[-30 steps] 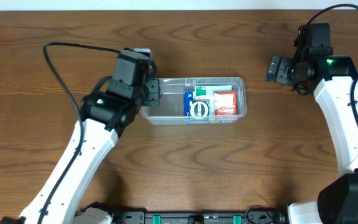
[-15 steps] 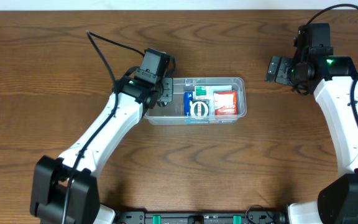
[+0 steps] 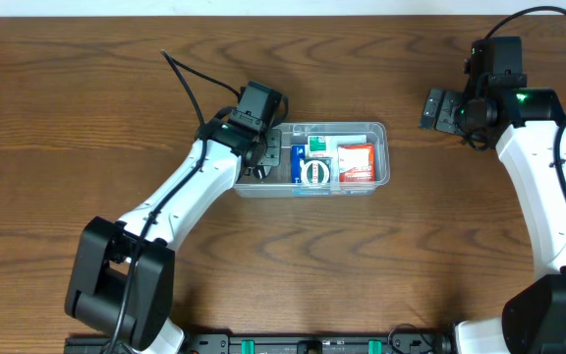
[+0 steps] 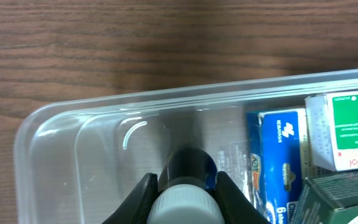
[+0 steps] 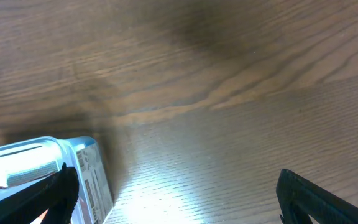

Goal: Pack container
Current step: 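Lift the bottle and carry it right over the container's left end, then lower the bottle upright into the container's left end and release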

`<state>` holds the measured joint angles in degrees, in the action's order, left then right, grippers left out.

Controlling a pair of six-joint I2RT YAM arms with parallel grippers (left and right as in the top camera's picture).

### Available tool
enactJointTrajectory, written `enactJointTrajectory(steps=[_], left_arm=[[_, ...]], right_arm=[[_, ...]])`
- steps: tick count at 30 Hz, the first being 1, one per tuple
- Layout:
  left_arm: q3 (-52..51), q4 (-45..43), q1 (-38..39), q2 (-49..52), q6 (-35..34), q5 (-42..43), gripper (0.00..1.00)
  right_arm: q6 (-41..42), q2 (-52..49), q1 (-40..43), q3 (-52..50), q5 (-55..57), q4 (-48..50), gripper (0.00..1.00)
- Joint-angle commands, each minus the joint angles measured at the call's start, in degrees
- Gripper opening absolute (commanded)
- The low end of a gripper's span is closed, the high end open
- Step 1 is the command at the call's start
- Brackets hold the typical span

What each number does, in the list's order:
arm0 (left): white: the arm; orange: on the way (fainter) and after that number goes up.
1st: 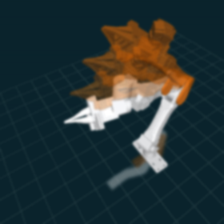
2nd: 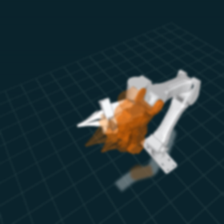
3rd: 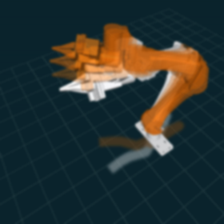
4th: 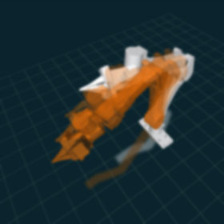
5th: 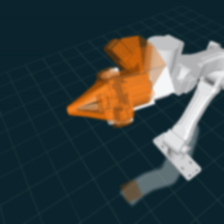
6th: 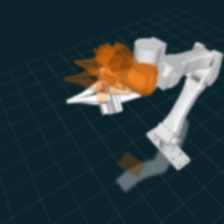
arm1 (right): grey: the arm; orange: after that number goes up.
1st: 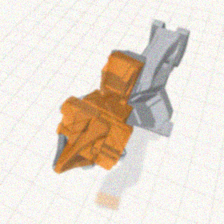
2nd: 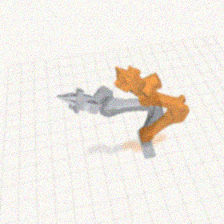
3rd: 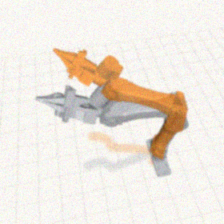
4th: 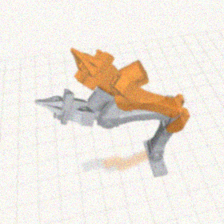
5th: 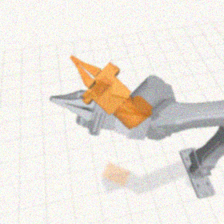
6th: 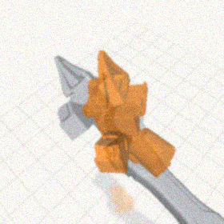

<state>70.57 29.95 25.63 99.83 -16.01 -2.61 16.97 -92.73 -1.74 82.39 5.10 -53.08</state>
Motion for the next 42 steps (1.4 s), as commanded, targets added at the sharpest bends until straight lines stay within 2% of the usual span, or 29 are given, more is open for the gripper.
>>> enactJointTrajectory(steps=[1,9,15,22,28,32,35,40,42], left_arm=[[0.17,-0.24,0.22,-0.07,-2.27,-1.60,0.24],[0.15,0.39,1.46,-0.07,-7.34,-5.51,0.24],[0.15,0.39,2.97,-0.07,-7.48,-5.64,0.26],[0.15,0.37,3.23,-0.07,-7.45,-5.62,0.41],[0.15,0.39,3.23,-0.07,-7.45,-5.62,0.48],[0.24,0.42,3.23,-0.55,-7.45,-5.33,0.62],[0.72,0.83,3.23,-2.73,-6.93,-5.38,0.74],[1.09,0.26,3.21,-9.57,-4.00,-5.64,0.77],[1.09,0.39,3.21,-12.76,-2.64,-5.62,0.83]], right_arm=[[0.35,-0.20,0.07,0.46,0.50,-0.09,0.99],[0.35,-0.20,0.07,0.46,0.50,-0.09,0.99],[0.35,-0.20,0.07,0.46,0.50,-0.09,0.99],[0.35,-0.20,0.07,0.46,0.50,-0.09,0.99],[0.35,-0.20,0.07,0.46,0.50,-0.09,0.99],[0.35,-0.20,0.07,0.46,0.50,-0.09,0.99],[0.35,-0.20,0.07,0.46,0.50,-0.09,0.99],[0.35,-0.20,0.07,0.46,0.50,-0.09,0.99],[0.35,-0.20,0.07,0.46,0.50,-0.09,0.99]])
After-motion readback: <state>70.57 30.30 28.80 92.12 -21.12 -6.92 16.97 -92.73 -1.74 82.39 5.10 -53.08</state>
